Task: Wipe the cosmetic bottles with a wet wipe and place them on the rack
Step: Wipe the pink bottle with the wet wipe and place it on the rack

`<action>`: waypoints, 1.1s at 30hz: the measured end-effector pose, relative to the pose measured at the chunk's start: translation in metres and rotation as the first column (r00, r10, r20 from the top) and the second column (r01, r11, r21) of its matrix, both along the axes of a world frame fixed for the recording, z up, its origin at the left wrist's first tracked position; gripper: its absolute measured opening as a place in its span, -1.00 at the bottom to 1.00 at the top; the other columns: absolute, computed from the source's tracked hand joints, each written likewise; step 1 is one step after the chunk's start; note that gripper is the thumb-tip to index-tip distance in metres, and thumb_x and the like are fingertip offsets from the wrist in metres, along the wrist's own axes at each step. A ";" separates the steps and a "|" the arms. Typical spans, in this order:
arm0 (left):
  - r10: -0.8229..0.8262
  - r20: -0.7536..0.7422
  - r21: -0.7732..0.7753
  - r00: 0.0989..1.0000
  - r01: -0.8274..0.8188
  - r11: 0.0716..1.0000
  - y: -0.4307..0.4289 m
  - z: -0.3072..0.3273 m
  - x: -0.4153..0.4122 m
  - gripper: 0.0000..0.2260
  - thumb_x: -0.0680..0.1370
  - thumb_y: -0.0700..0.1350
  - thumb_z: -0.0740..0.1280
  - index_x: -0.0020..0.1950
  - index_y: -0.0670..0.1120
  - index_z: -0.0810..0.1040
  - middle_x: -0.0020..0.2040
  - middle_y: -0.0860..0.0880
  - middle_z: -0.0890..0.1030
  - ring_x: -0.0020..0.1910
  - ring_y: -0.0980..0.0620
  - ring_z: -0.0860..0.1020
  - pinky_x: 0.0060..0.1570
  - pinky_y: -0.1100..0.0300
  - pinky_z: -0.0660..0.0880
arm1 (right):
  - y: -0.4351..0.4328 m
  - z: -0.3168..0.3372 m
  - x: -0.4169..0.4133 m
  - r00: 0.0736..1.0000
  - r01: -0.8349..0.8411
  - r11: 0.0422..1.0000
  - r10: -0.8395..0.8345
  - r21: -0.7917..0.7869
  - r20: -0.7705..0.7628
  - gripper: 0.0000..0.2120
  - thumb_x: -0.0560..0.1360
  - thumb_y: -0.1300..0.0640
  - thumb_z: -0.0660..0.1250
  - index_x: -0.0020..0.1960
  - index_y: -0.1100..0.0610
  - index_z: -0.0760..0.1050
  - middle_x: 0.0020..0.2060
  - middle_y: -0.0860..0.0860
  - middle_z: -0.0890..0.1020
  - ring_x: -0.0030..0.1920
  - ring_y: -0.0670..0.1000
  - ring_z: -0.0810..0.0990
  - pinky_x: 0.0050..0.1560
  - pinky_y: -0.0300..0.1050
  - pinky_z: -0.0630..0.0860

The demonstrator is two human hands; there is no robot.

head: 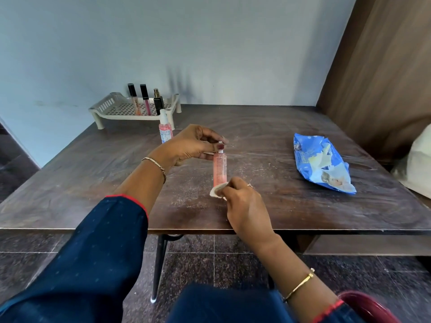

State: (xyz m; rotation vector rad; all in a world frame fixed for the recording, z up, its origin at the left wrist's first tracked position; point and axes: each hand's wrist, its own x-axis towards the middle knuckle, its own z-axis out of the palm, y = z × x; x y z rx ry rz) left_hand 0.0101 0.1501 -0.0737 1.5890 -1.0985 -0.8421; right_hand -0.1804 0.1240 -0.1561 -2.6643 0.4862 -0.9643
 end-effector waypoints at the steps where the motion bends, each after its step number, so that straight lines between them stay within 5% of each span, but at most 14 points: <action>1: 0.002 -0.019 -0.004 1.000 -0.002 1.000 0.001 -0.001 0.001 -0.82 0.43 -0.28 0.42 0.02 -0.16 0.63 0.10 -0.24 0.62 0.04 -0.08 0.62 -0.03 0.09 0.62 | 0.001 0.000 0.000 1.000 -0.001 1.000 0.001 0.008 -0.006 -0.80 0.41 0.40 0.36 -0.02 0.23 0.63 -0.19 0.08 0.56 -0.31 0.15 0.58 -0.38 0.00 0.55; 5: 0.010 -0.084 -0.029 0.996 -0.013 1.000 0.007 -0.005 0.006 -0.79 0.40 -0.28 0.42 0.03 -0.17 0.63 -0.04 -0.08 0.70 0.00 -0.02 0.65 -0.06 0.10 0.62 | 0.002 0.005 0.006 1.000 0.011 0.999 -0.011 0.033 -0.002 -0.81 0.42 0.38 0.38 0.00 0.21 0.64 -0.19 0.08 0.55 -0.31 0.16 0.57 -0.39 0.00 0.54; 10: -0.001 -0.121 -0.089 0.993 -0.010 0.996 0.015 -0.004 0.005 -0.74 0.36 -0.27 0.43 0.04 -0.23 0.62 0.04 -0.16 0.67 0.00 -0.03 0.65 -0.08 0.14 0.62 | -0.012 0.030 0.028 0.996 0.004 1.000 -0.002 -0.024 0.091 -0.86 0.38 0.38 0.40 -0.07 0.28 0.62 -0.20 0.13 0.57 -0.35 0.14 0.55 -0.46 -0.12 0.42; 14: 0.014 -0.107 -0.101 0.994 -0.024 0.995 0.018 -0.005 0.005 -0.68 0.37 -0.26 0.44 0.11 -0.28 0.60 0.08 -0.21 0.65 0.04 -0.08 0.64 -0.07 0.13 0.62 | -0.020 0.039 0.042 0.987 0.029 0.998 -0.020 -0.054 0.158 -0.91 0.42 0.33 0.35 -0.08 0.27 0.58 -0.19 0.15 0.54 -0.33 0.15 0.51 -0.46 -0.03 0.45; 25: 0.055 -0.217 -0.134 0.975 -0.085 0.987 0.014 -0.017 0.003 -0.82 0.49 -0.33 0.35 0.07 -0.26 0.60 0.08 -0.14 0.66 0.06 -0.04 0.64 0.04 0.10 0.58 | 0.002 0.005 0.017 0.999 -0.018 0.999 0.017 -0.034 -0.031 -0.81 0.40 0.40 0.30 -0.05 0.24 0.59 -0.15 0.09 0.53 -0.28 0.19 0.55 -0.37 0.04 0.50; 30: 0.145 -0.300 -0.170 0.943 -0.202 0.965 0.012 -0.021 -0.005 -0.89 0.48 -0.33 0.36 -0.02 -0.23 0.61 -0.01 -0.19 0.68 -0.02 -0.08 0.67 -0.05 0.11 0.60 | 0.016 0.003 0.018 0.998 0.015 1.000 -0.015 -0.009 -0.067 -0.77 0.37 0.44 0.33 -0.04 0.23 0.60 -0.16 0.07 0.52 -0.29 0.17 0.53 -0.41 -0.07 0.39; 33: 0.145 -0.346 -0.195 0.927 -0.222 0.955 0.014 -0.024 -0.003 -0.74 0.36 -0.25 0.46 0.02 -0.27 0.60 -0.01 -0.19 0.68 -0.02 -0.08 0.67 -0.08 0.13 0.61 | 0.013 0.009 0.022 0.999 0.029 1.000 -0.028 0.011 -0.040 -0.79 0.37 0.43 0.36 -0.04 0.24 0.61 -0.17 0.08 0.53 -0.30 0.16 0.53 -0.41 -0.06 0.41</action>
